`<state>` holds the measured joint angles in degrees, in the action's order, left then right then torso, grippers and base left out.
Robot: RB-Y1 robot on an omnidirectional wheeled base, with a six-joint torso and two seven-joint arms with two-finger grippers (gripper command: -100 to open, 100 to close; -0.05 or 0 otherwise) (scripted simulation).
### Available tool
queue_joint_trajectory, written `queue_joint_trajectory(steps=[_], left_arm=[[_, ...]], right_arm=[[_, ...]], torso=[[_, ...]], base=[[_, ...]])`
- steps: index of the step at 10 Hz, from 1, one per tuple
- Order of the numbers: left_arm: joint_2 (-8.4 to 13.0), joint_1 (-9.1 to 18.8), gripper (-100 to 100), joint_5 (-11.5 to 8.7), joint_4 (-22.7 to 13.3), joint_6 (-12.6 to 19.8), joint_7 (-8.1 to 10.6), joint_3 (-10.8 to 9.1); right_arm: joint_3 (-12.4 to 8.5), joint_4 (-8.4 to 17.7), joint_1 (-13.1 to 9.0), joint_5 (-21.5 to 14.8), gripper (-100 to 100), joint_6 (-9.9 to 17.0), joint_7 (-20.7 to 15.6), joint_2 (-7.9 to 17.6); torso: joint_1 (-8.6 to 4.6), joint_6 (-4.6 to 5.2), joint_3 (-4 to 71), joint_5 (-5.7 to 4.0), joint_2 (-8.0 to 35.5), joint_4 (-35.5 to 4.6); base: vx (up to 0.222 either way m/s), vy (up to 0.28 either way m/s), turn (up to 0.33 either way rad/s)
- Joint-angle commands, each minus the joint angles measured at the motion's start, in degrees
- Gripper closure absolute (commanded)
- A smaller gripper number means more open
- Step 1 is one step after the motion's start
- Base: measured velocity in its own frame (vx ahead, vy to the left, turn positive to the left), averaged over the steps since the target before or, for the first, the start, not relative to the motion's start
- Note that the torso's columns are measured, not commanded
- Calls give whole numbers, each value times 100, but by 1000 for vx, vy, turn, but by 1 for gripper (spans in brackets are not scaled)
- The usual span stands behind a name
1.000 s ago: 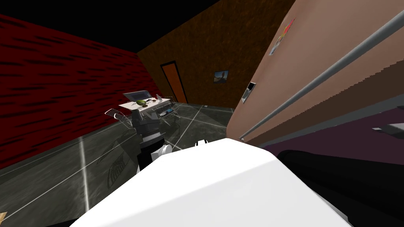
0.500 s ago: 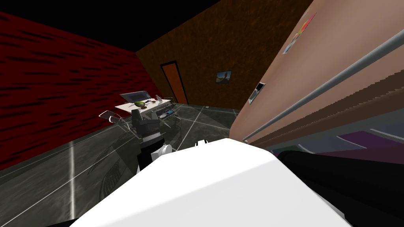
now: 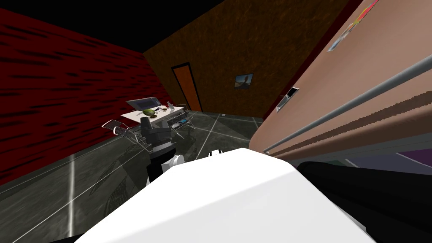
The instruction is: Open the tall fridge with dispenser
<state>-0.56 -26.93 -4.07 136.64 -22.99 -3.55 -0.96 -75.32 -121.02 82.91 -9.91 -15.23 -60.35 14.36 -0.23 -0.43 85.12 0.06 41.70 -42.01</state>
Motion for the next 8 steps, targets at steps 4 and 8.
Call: queue_joint_trajectory(steps=[4,8], left_arm=[[1,2,0,0,0,0,0,-1],[2,2,0,0,-1,1,0,-1]], right_arm=[[-146,78,202,14,-100,216,12,-37],[-430,-61,681,127,-100,210,42,-3]], torso=[[-15,36,-70,-14,90,-34],[24,43,-56,-6,61,-28]], base=[[149,117,-3],[42,-15,-12]])
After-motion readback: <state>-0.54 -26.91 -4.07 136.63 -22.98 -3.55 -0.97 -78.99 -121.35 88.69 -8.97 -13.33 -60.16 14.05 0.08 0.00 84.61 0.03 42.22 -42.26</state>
